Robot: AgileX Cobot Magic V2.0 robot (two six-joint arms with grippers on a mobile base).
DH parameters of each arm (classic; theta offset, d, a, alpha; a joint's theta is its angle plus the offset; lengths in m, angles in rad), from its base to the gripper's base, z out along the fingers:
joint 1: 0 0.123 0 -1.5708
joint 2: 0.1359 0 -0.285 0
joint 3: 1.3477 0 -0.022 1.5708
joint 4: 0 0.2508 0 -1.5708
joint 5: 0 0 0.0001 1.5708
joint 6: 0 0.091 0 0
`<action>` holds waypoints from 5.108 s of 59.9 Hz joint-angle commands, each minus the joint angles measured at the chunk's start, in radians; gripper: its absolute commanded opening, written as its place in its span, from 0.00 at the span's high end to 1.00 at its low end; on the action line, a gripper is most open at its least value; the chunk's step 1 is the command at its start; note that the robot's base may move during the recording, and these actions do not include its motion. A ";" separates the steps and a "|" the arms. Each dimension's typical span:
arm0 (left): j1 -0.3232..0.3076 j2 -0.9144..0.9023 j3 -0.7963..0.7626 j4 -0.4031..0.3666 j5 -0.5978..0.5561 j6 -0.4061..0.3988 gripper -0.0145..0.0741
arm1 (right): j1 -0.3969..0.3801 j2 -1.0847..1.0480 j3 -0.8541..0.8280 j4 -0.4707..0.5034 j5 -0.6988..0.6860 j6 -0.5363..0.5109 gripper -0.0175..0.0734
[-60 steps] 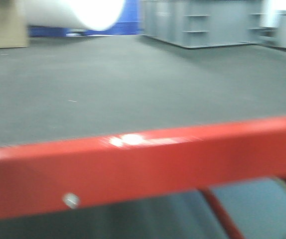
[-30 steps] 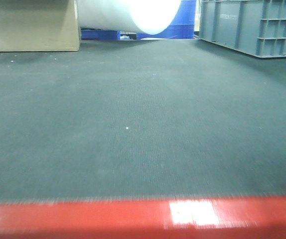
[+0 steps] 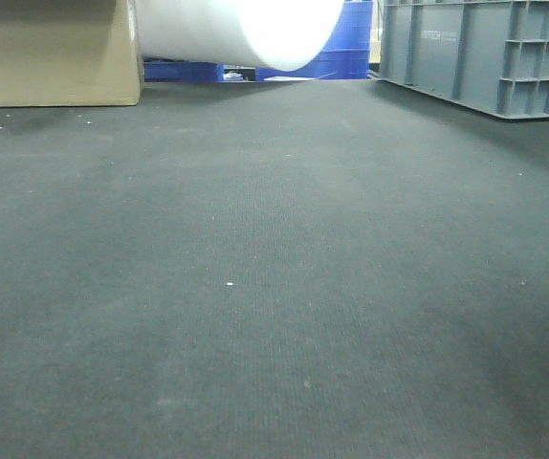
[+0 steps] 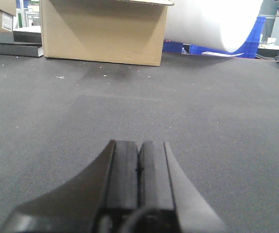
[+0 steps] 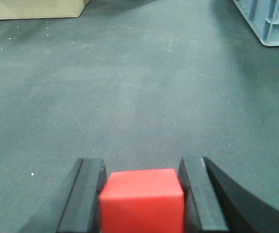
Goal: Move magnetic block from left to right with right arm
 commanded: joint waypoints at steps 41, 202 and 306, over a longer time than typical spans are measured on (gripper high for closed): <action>-0.003 -0.015 0.009 0.000 -0.093 -0.007 0.97 | 0.000 0.008 -0.026 -0.016 -0.083 -0.010 0.62; -0.033 -0.015 0.009 0.000 -0.093 -0.007 0.97 | 0.133 0.970 -0.577 0.356 -0.050 -0.338 0.73; -0.033 -0.015 0.009 0.000 -0.093 -0.007 0.97 | -0.256 -0.244 0.392 0.288 -0.428 -0.338 0.74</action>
